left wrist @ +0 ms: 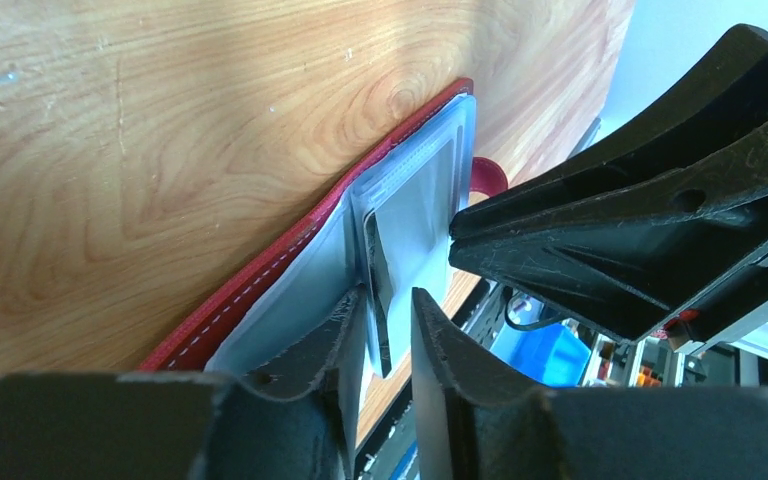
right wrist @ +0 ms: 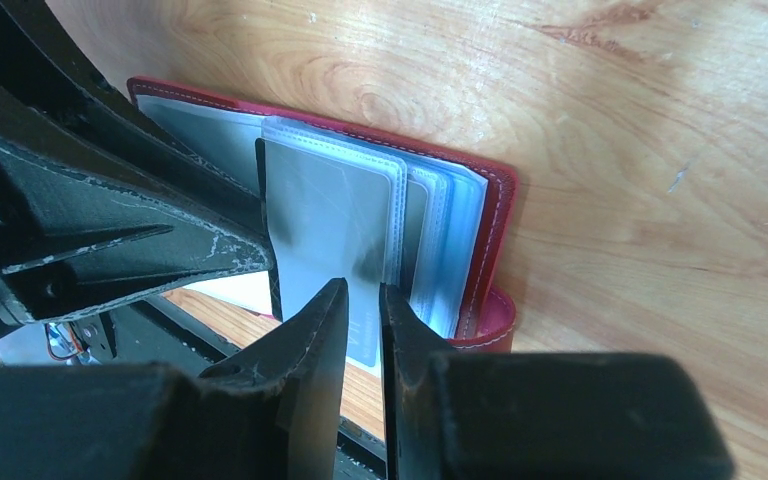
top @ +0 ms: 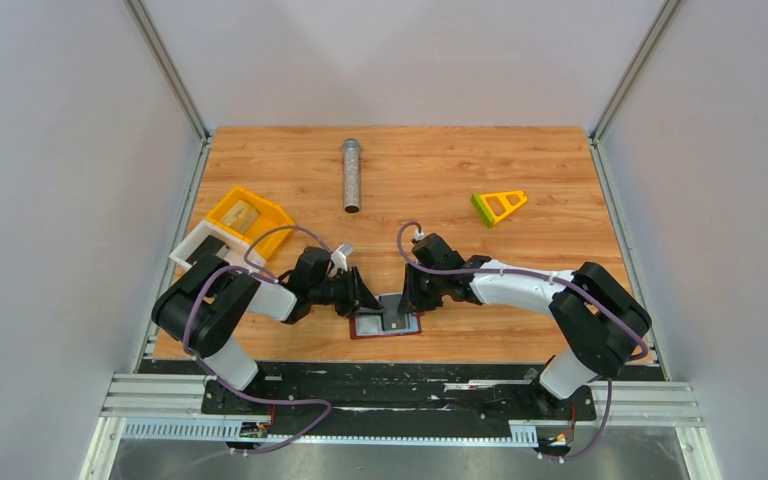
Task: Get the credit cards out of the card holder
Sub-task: Remove the credit card from the card holder.
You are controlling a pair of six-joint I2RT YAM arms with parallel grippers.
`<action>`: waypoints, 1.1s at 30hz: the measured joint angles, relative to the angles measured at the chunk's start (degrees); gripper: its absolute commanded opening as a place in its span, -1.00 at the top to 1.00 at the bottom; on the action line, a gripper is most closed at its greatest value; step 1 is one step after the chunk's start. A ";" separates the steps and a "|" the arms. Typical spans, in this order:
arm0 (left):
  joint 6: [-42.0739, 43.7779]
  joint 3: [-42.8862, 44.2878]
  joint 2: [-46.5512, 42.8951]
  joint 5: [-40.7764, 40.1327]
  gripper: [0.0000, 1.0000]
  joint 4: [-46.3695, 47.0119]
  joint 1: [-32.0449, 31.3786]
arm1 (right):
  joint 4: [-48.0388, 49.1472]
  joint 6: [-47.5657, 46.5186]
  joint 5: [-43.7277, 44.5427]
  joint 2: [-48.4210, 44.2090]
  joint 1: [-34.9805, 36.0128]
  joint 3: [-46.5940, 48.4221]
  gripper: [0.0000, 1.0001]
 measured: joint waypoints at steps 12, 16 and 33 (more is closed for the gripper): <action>-3.15 -1.84 1.97 0.66 1.00 4.98 0.13 | 0.20 0.68 0.02 0.00 -0.13 -0.22 0.61; -3.96 -2.03 2.86 1.29 0.93 6.62 0.35 | 0.22 1.16 -0.37 0.00 -0.50 -0.39 0.61; -2.73 -2.12 0.98 0.70 0.72 4.33 0.76 | 0.42 1.53 -0.87 0.15 -1.01 -0.44 0.61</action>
